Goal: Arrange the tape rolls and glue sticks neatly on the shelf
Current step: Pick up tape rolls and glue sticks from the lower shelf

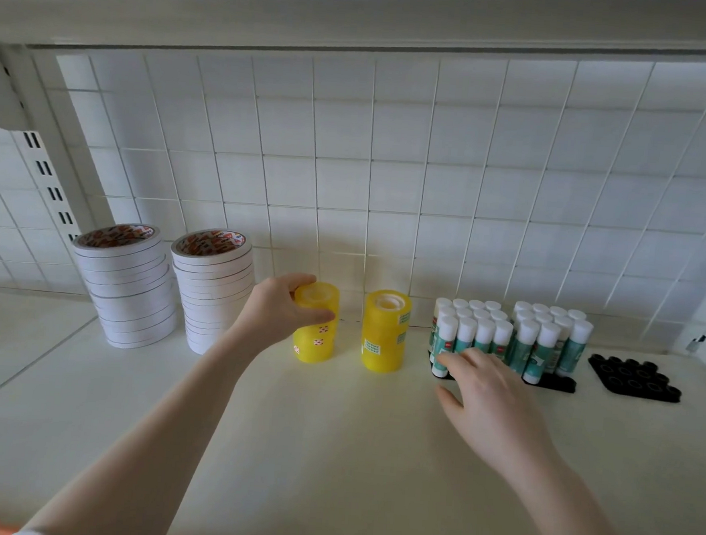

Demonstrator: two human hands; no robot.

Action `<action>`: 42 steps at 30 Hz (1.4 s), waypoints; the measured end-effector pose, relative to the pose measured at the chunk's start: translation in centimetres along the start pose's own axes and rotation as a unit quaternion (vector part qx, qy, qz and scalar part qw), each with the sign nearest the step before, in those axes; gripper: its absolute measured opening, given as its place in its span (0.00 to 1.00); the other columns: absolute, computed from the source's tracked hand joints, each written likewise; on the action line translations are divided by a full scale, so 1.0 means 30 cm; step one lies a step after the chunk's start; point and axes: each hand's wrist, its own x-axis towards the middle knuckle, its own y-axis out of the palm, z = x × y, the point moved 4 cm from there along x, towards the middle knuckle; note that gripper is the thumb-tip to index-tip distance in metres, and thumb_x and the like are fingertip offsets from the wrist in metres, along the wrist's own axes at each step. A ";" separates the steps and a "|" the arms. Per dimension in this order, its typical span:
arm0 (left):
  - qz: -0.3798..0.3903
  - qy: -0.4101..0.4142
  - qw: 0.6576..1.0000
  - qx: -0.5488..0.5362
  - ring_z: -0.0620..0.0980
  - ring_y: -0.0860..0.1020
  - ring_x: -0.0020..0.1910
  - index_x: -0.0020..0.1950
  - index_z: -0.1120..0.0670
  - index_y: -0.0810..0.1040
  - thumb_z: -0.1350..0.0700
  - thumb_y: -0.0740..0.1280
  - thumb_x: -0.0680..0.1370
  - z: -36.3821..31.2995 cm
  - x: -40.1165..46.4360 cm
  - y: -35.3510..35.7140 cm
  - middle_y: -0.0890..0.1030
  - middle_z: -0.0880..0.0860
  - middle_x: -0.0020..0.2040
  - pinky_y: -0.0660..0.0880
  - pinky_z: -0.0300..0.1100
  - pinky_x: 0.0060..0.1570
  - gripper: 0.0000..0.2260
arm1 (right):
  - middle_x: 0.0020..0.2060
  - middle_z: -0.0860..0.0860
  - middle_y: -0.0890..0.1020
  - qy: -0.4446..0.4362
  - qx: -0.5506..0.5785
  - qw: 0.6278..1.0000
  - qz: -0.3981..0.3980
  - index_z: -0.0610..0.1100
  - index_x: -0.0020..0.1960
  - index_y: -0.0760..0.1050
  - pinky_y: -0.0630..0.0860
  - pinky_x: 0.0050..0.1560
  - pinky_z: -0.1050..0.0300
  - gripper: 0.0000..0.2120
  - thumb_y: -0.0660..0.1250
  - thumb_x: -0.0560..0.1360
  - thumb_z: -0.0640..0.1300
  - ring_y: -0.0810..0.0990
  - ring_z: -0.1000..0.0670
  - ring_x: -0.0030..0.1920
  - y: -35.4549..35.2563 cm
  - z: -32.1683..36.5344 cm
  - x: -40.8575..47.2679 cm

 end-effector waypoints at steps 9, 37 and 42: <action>-0.008 -0.003 1.000 -0.002 0.50 0.75 0.57 0.67 0.51 0.72 0.53 0.78 0.66 -0.005 -0.023 0.008 0.78 0.52 0.59 0.70 0.41 0.56 0.31 | 0.56 0.52 0.74 -0.003 0.003 0.999 0.038 0.49 0.65 0.68 0.69 0.55 0.58 0.17 0.59 0.78 0.51 0.72 0.50 0.58 -0.027 -0.010 -0.016; -0.001 0.122 0.977 0.174 0.55 0.66 0.65 0.72 0.53 0.64 0.47 0.67 0.75 -0.233 -0.556 0.247 0.69 0.53 0.67 0.65 0.47 0.61 0.28 | 0.45 0.39 0.81 0.239 -0.043 0.965 -0.095 0.37 0.53 0.79 0.75 0.45 0.43 0.17 0.75 0.67 0.41 0.79 0.36 0.46 -0.210 -0.301 -0.500; 0.075 0.184 0.970 0.139 0.52 0.63 0.68 0.74 0.51 0.61 0.46 0.65 0.76 -0.473 -0.629 0.487 0.66 0.52 0.69 0.63 0.45 0.64 0.28 | 0.44 0.39 0.81 0.315 -0.068 0.939 -0.120 0.37 0.52 0.79 0.77 0.45 0.42 0.17 0.75 0.65 0.41 0.79 0.36 0.45 -0.317 -0.528 -0.704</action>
